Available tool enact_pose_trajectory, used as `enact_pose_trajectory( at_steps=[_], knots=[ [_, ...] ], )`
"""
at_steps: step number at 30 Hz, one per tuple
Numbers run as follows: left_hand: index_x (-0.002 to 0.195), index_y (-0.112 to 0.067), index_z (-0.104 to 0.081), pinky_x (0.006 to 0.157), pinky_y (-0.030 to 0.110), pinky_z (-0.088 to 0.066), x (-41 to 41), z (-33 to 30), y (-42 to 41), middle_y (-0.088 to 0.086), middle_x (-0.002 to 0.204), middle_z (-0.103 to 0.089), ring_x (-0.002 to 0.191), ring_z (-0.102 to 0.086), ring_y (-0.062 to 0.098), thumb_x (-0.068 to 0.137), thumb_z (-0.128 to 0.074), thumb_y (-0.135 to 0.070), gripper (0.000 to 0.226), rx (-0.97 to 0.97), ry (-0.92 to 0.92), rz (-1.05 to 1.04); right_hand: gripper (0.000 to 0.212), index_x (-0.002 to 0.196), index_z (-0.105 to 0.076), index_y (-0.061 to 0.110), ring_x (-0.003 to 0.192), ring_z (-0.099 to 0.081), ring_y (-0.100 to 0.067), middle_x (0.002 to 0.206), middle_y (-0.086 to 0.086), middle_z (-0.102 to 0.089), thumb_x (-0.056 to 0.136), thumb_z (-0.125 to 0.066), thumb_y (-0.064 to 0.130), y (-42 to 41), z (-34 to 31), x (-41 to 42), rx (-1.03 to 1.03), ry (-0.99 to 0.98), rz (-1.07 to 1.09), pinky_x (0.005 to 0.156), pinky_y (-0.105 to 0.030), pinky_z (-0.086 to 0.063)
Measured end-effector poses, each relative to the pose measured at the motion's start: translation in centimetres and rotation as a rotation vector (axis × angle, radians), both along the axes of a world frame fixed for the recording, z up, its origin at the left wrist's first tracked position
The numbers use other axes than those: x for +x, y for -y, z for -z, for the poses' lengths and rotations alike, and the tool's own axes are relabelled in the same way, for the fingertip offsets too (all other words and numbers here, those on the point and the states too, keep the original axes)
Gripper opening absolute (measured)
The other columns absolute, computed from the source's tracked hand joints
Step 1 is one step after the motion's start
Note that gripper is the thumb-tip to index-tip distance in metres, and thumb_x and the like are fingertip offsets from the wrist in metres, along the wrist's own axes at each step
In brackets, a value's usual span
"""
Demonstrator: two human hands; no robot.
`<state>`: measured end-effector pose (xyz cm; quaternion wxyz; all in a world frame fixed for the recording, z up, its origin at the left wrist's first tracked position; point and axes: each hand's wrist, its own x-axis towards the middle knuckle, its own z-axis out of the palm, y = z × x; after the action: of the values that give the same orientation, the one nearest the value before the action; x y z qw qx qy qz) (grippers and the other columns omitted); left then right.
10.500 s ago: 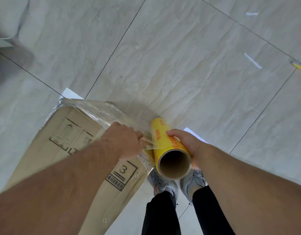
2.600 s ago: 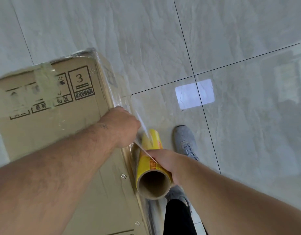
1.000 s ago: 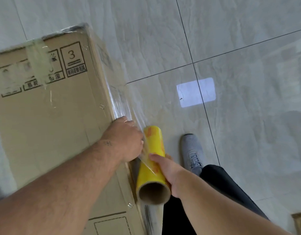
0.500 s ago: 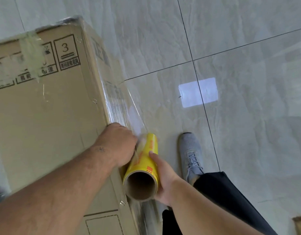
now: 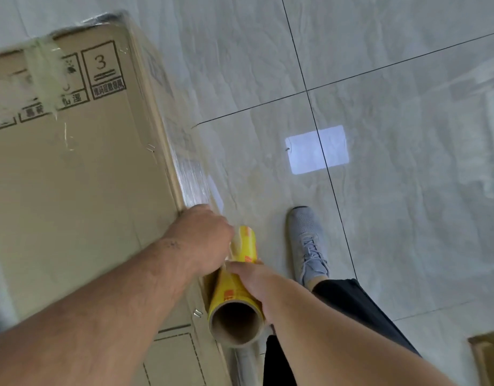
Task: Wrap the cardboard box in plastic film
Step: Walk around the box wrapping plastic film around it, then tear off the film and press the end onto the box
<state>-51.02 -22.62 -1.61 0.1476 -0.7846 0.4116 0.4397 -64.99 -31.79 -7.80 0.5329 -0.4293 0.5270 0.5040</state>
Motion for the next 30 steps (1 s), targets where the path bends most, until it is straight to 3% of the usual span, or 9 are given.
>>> enact_pose_trajectory(
  at_steps=[2,4,6,9,12,16,20,24,30],
  knots=[
    [0.105,-0.026,-0.068,0.123,0.038,-0.022,-1.1,-0.3,-0.8,-0.007,0.112,-0.068,0.116,-0.061,0.016,0.103,-0.044,-0.027,0.024,-0.02,0.0,-0.098,0.145,0.165,-0.042,0.026,0.126,-0.071,-0.034,0.144,-0.012,-0.067,0.032,-0.066,0.079,-0.1,1.6,0.3,-0.015,0.038,-0.05,0.117,-0.05,-0.052],
    [0.113,-0.028,-0.069,0.125,0.035,-0.013,-2.8,-0.8,-1.8,-0.01,0.117,-0.067,0.123,-0.056,0.012,0.102,-0.044,-0.027,0.027,-0.093,0.047,-0.212,0.11,0.156,-0.056,0.024,0.116,-0.075,-0.031,0.137,-0.011,-0.072,0.064,-0.062,0.084,0.7,-0.3,1.5,-0.033,-0.015,-0.038,0.111,-0.047,-0.057],
    [0.118,-0.029,-0.069,0.127,0.035,-0.005,-4.8,-1.2,-2.6,-0.011,0.121,-0.067,0.131,-0.053,0.012,0.1,-0.045,-0.024,0.03,-0.164,0.062,-0.292,0.069,0.141,-0.066,0.019,0.087,-0.08,-0.028,0.112,-0.012,-0.08,0.095,-0.058,0.071,1.3,-2.2,1.9,-0.035,-0.136,0.021,0.082,-0.039,-0.065],
    [0.116,-0.025,-0.073,0.126,0.032,-0.007,-7.5,-1.4,-3.5,-0.006,0.12,-0.073,0.132,-0.059,0.013,0.1,-0.04,-0.024,0.036,-0.278,0.084,-0.463,0.053,0.127,-0.073,0.013,0.068,-0.08,-0.027,0.089,-0.013,-0.085,0.102,-0.066,0.058,1.7,-3.2,0.7,0.045,-0.158,0.09,0.058,-0.031,-0.061],
    [0.098,-0.026,-0.076,0.121,0.032,-0.018,-9.7,-1.6,-3.3,-0.007,0.104,-0.077,0.12,-0.067,0.013,0.099,-0.033,-0.037,0.045,-0.391,0.164,-0.683,0.056,0.129,-0.077,0.013,0.084,-0.083,-0.031,0.101,-0.015,-0.086,0.098,-0.07,0.058,1.6,-2.8,-0.1,0.093,-0.15,0.177,0.072,-0.038,-0.066],
    [0.108,-0.021,-0.071,0.119,0.026,-0.023,-14.1,-1.9,-2.1,0.0,0.132,-0.07,0.147,-0.041,0.012,0.1,-0.019,-0.045,0.058,-0.409,0.098,-0.863,0.069,0.126,-0.081,0.021,0.105,-0.083,-0.031,0.111,-0.011,-0.086,0.068,-0.083,0.059,0.2,-0.3,-2.0,0.041,-0.069,0.114,0.109,-0.051,-0.061],
    [0.104,-0.015,-0.072,0.11,0.029,-0.034,-16.0,-1.6,-2.0,0.003,0.123,-0.074,0.138,-0.046,0.015,0.1,-0.038,-0.03,0.037,-0.478,0.185,-1.016,0.081,0.121,-0.079,0.025,0.101,-0.084,-0.027,0.105,-0.007,-0.086,0.049,-0.08,0.062,-0.4,3.4,-2.9,0.025,-0.008,-0.067,0.109,-0.05,-0.062],
    [0.136,-0.014,-0.063,0.11,0.037,-0.037,-18.1,-1.6,-0.5,0.003,0.153,-0.055,0.142,-0.05,0.021,0.097,-0.045,-0.037,0.049,-0.502,0.347,-1.189,0.109,0.14,-0.072,0.031,0.106,-0.081,-0.023,0.115,-0.001,-0.083,0.039,-0.084,0.07,-0.4,2.1,0.3,0.091,-0.054,-0.197,0.108,-0.044,-0.062],
    [0.153,-0.005,-0.047,0.121,0.033,-0.016,-20.4,-2.2,2.5,0.008,0.164,-0.04,0.145,-0.04,0.024,0.079,-0.053,-0.052,0.087,-0.316,0.431,-1.267,0.075,0.107,-0.074,0.03,0.111,-0.076,-0.023,0.115,0.002,-0.08,0.056,-0.054,0.082,1.6,0.8,1.2,0.035,0.075,-0.548,0.111,-0.051,-0.057]
  ],
)
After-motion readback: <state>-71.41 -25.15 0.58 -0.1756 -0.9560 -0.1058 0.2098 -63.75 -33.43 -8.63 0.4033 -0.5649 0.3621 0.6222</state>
